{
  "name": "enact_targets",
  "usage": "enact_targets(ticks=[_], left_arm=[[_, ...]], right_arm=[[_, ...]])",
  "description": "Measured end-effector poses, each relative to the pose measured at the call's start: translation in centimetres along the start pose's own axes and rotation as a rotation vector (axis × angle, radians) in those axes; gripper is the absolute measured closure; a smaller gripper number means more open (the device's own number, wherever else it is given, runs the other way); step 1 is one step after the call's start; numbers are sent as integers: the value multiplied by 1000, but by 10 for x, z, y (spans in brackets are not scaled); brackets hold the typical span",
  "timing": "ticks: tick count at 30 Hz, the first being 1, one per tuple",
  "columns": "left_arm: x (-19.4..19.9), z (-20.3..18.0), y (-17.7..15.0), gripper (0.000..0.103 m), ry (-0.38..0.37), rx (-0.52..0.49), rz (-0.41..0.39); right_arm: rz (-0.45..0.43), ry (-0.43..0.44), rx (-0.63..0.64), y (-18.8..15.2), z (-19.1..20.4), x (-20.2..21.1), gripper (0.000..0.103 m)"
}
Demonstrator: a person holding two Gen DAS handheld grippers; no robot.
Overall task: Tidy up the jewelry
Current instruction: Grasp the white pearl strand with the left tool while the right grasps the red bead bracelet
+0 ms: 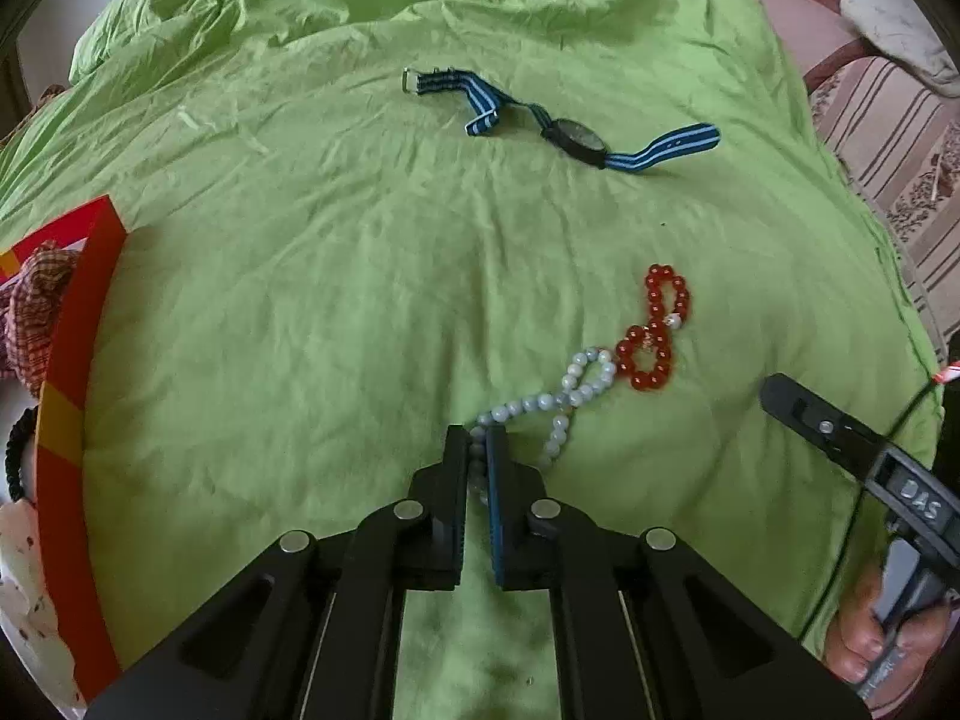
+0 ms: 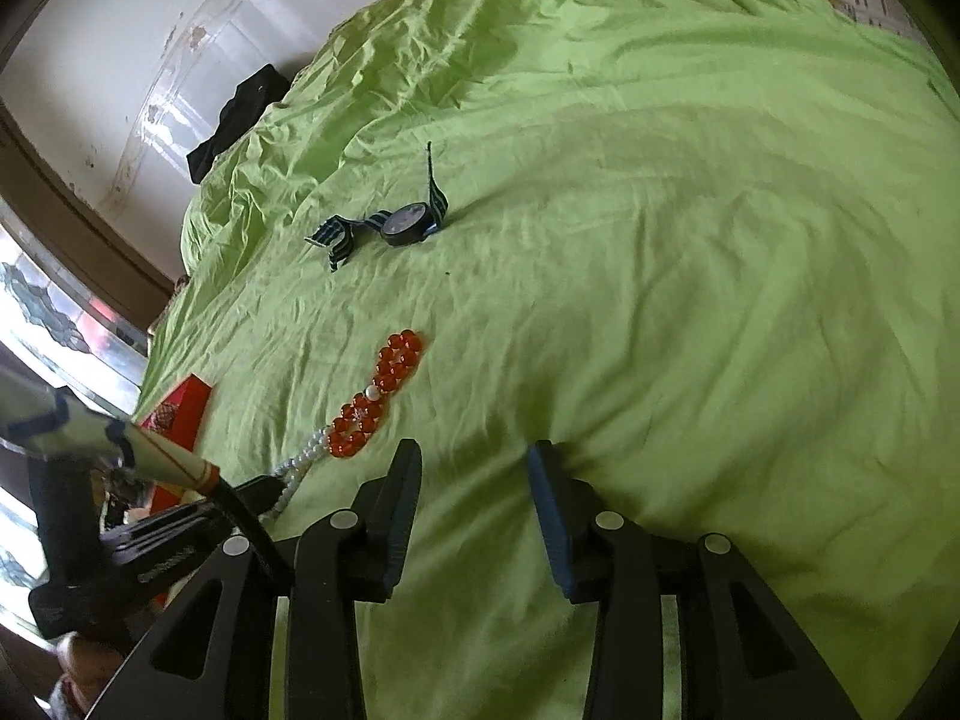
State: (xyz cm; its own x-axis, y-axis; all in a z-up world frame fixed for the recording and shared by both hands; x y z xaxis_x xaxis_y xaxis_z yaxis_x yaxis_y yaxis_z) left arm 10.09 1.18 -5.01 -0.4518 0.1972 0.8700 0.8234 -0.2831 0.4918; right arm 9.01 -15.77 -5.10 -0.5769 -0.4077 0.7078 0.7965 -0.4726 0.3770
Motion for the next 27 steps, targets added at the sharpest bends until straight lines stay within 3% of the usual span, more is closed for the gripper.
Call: enact_targets(ticks=[9, 14, 17, 19, 20, 27], left_arm=[[71, 7, -22, 98, -55, 3, -144], [86, 9, -32, 98, -79, -33, -192], [91, 14, -34, 97, -90, -41, -208], [94, 19, -35, 97, -105, -33, -213], [97, 20, -36, 97, -109, -28, -216], [117, 30, -40, 98, -130, 3, -251]], right_arm=[[-28, -63, 77, 0, 26, 7, 62], [56, -63, -42, 6, 45, -28, 62], [54, -113, -76, 14, 48, -48, 63], [53, -146, -65, 16, 52, -58, 79], [55, -161, -49, 16, 53, -60, 93], [-4, -196, 8, 12, 67, -24, 94]])
Point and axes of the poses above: each gripper's, at about its wrist camera, not at the fingertips, and x roughly against the way its jaws point, z to its left, y to its top, the point moved 9 cm from there along -x, roughly the way its jaws point, and after that the axes turned 15 degrees about -x, right-handed, at the moved point
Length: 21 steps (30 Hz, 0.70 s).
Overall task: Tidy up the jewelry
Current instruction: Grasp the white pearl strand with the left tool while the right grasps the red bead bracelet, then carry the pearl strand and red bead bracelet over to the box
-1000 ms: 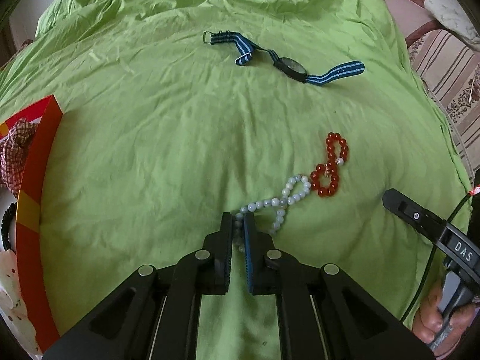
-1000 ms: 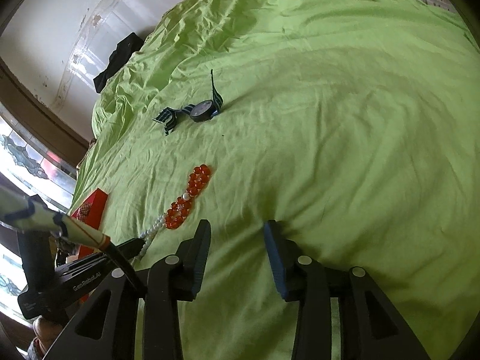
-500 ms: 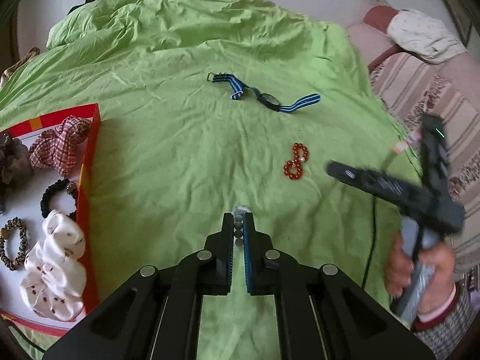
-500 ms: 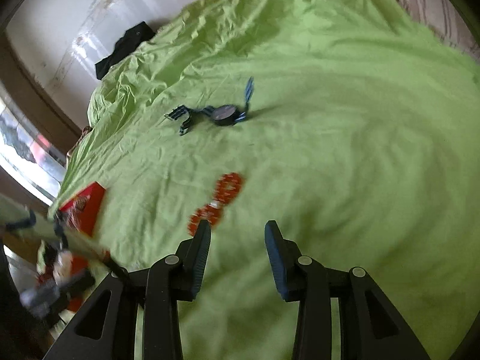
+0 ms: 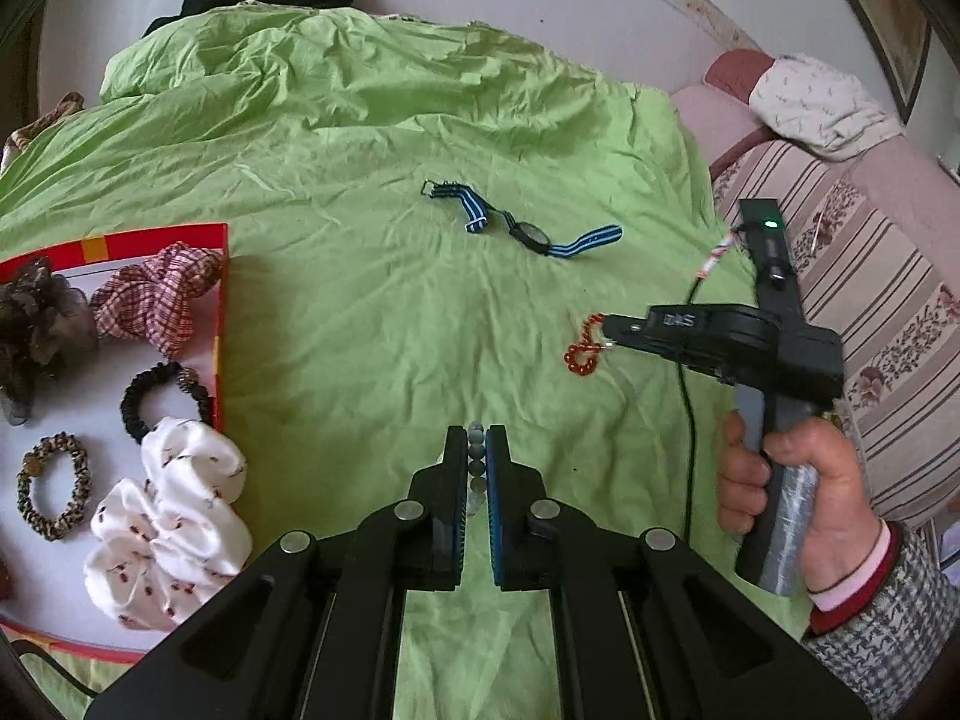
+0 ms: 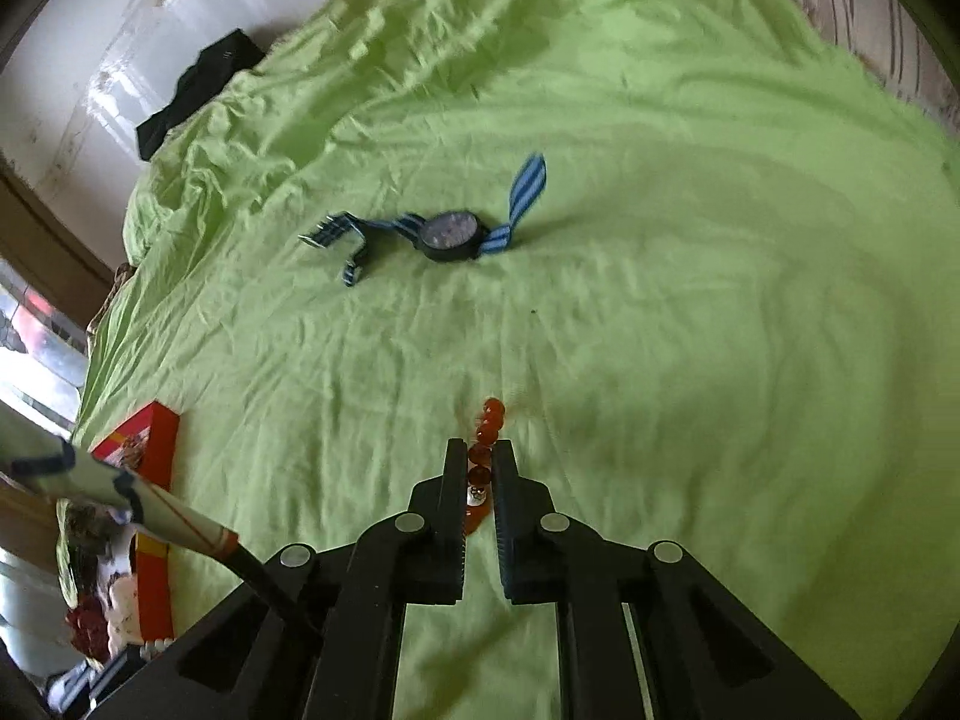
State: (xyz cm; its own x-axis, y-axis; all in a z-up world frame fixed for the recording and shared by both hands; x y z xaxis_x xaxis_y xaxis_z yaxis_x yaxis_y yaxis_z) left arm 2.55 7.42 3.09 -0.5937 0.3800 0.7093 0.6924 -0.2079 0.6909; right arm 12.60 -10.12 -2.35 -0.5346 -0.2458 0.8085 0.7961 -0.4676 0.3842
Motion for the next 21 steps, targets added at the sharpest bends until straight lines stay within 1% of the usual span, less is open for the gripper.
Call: enact_targets(ticks=[5, 10, 17, 21], left_arm=[[19, 1, -2, 98, 8, 3, -25], [38, -3, -1, 97, 21, -5, -54], [64, -4, -1, 97, 45, -17, -96], [77, 1, -1, 97, 60, -10, -120]], right_arm=[[-68, -18, 71, -6, 8, 43, 94], [-119, -26, 122, -21, 20, 81, 94], [-148, -23, 157, -43, 37, 113, 94], [-150, -26, 181, -56, 50, 120, 94]])
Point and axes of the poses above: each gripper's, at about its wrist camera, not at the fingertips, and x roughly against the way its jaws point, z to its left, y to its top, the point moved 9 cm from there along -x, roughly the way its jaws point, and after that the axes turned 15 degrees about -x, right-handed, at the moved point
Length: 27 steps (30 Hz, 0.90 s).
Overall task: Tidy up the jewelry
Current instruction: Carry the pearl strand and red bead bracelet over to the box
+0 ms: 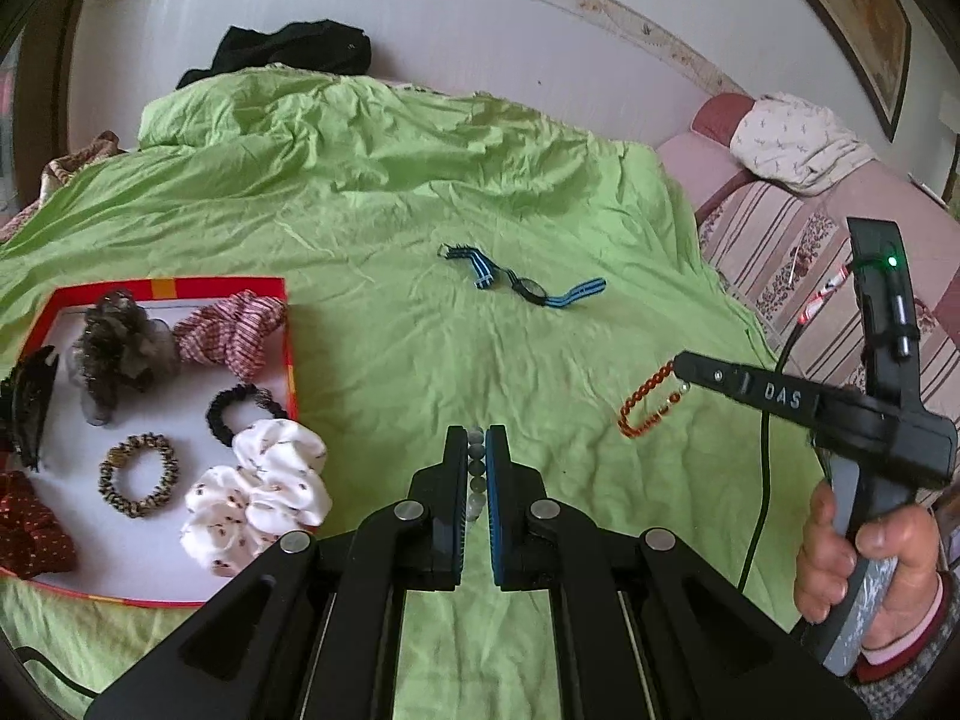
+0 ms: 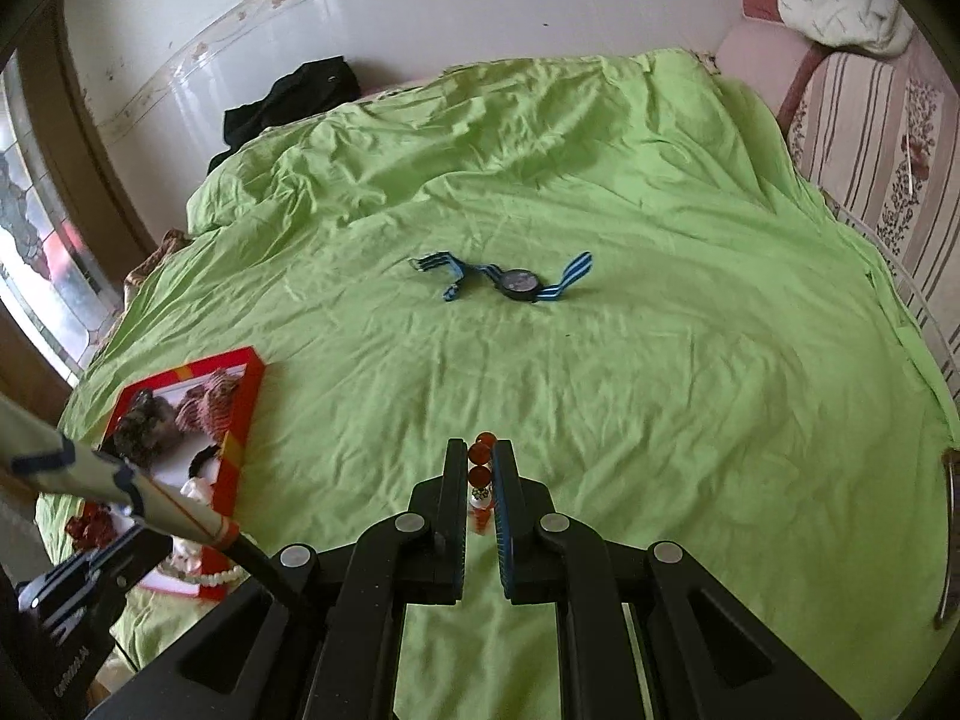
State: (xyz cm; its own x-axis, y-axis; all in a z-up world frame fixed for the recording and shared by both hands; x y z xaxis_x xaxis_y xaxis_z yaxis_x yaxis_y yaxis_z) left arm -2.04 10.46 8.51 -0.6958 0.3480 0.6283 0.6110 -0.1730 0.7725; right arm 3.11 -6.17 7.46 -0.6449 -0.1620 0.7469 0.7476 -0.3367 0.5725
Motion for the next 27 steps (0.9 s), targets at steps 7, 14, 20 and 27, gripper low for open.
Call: enact_targets(ticks=[7, 14, 20, 27], left_arm=[[16, 11, 1, 97, 20, 13, -29], [22, 15, 2, 97, 28, 22, -38], [26, 17, 2, 98, 33, 23, -45], [28, 21, 2, 98, 41, 25, -51]], right_arm=[[-1, -1, 44, -13, 24, 9, 94], [-6, 5, 72, -21, 40, 17, 94], [-9, 8, 81, -26, 46, 22, 94], [-1, 19, 87, -32, 52, 23, 94]])
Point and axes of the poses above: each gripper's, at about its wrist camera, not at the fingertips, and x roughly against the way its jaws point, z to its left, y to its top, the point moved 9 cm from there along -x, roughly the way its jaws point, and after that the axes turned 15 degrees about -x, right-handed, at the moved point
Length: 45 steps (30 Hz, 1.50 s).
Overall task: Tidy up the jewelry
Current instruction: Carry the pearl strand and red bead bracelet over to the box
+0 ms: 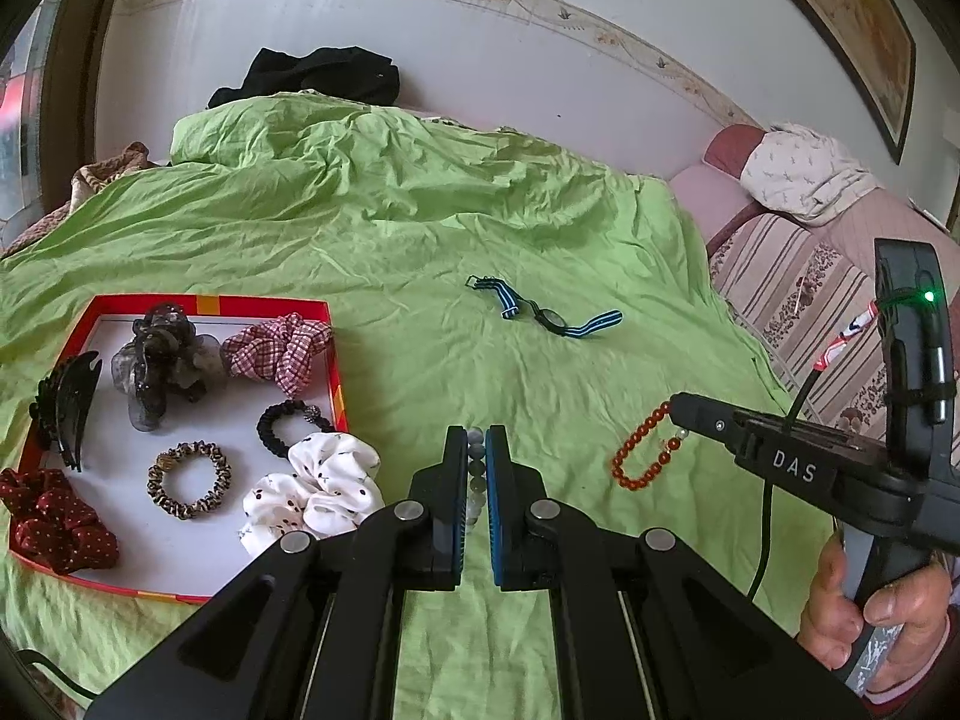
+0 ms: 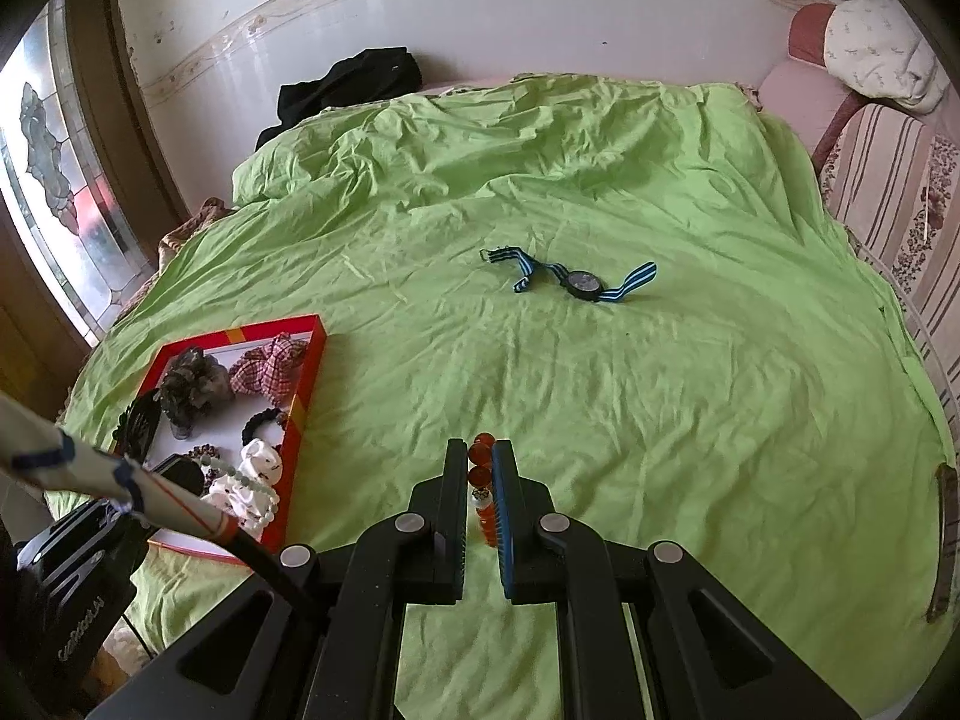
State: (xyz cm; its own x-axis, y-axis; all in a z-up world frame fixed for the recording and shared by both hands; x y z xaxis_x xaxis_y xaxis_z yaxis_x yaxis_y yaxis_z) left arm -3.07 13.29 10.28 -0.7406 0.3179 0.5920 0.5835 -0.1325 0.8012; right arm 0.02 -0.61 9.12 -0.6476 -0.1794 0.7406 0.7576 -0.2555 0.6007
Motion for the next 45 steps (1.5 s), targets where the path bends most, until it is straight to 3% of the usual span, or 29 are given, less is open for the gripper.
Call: enact_targets(ticks=[9, 18, 24, 31, 36, 42, 45], left_arm=[[8, 10, 4, 97, 13, 5, -20], [24, 64, 9, 97, 59, 58, -38], [35, 92, 5, 97, 51, 98, -38], [44, 140, -10, 97, 12, 252, -39], [48, 165, -20, 97, -71, 384, -58], [48, 180, -27, 97, -25, 414, -53], [47, 180, -28, 97, 44, 379, -29]], right_arm=[[10, 20, -3, -8, 5, 2, 94], [9, 50, 11, -20, 14, 7, 94], [25, 68, 11, -30, 23, 4, 94], [42, 107, 21, -41, 36, 5, 94], [42, 126, 33, -44, 42, 7, 94], [50, 142, 26, -46, 43, 7, 94], [55, 149, 27, -45, 45, 5, 94]])
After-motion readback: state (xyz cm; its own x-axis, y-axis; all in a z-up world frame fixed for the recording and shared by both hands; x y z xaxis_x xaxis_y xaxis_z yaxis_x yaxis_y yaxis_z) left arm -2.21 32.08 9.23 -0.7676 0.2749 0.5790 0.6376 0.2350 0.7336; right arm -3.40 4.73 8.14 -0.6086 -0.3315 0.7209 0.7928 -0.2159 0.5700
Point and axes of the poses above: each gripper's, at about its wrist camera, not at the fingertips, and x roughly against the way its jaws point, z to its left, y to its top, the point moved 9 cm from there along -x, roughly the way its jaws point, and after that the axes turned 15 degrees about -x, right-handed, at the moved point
